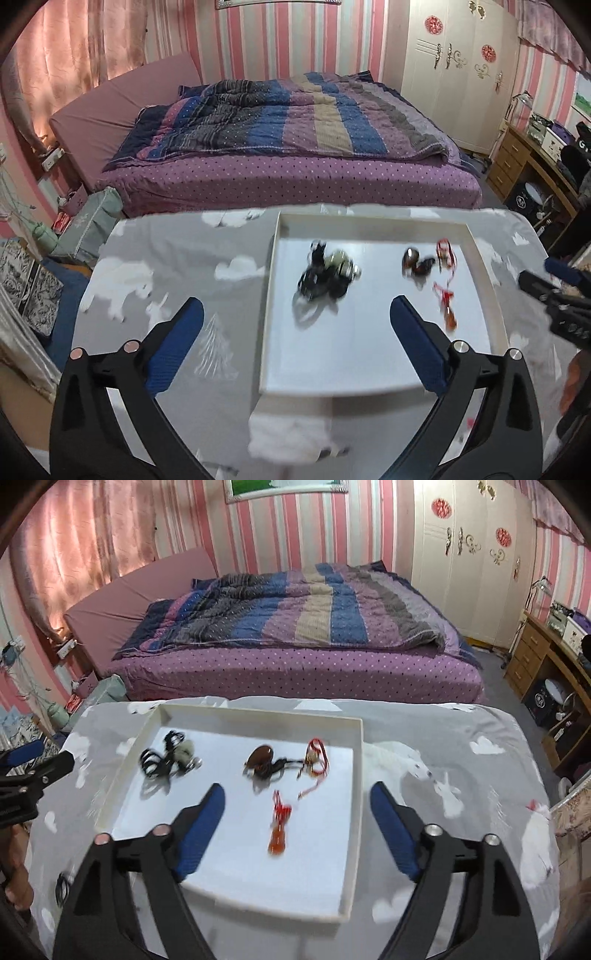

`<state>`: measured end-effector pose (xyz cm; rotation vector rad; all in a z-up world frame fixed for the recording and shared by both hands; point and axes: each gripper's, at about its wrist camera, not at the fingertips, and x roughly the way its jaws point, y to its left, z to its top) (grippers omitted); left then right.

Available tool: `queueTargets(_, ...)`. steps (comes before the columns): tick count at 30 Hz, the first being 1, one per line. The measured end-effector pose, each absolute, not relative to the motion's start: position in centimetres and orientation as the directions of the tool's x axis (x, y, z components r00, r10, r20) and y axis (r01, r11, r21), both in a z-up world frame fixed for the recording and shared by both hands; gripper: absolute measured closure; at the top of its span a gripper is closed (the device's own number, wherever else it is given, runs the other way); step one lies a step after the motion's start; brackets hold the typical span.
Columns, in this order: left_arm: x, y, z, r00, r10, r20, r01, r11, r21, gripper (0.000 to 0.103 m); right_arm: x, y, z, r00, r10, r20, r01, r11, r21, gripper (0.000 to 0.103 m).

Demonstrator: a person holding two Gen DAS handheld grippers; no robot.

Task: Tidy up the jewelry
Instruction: 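Move both tools to the braided black bracelet and cream scrunchie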

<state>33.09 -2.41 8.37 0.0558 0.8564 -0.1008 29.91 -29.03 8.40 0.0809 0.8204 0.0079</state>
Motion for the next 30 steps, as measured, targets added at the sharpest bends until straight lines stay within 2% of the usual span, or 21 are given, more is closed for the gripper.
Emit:
queueTargets(2,31.4,-1.4,8.4,0.652,-0.076,-0.755,0.117,0.993,0.002,0.003,27.6,-28.7,9.0,0.690,0.033,-0.723,0.010,0.998,0.055,0.019)
queueTargets(4,29.4,-0.1,8.4,0.662,-0.076,-0.746,0.113,0.994,-0.001,0.003,24.9,-28.3,9.6,0.700,0.007,-0.714,0.008,1.000,0.018,0.012)
queueTargets(8,26.0,2.2,8.3,0.671,-0.032,-0.741,0.081,0.996,0.030,0.003,20.1,-28.0,10.5,0.731,-0.015,-0.682,0.001,1.000,-0.020,0.011)
queueTargets(17,19.4,7.5,7.8,0.679,-0.002,-0.735,0.036,0.999,0.031,0.003,12.1,-29.4,10.6,0.743,0.013,-0.669,0.018,0.999,0.039,0.011)
queueTargets(30,16.5,10.4,4.2,0.614,0.058,-0.787,0.030,0.995,0.097,0.003,9.6,-29.0,8.2,0.663,-0.043,-0.748,0.012,0.999,-0.047,0.011)
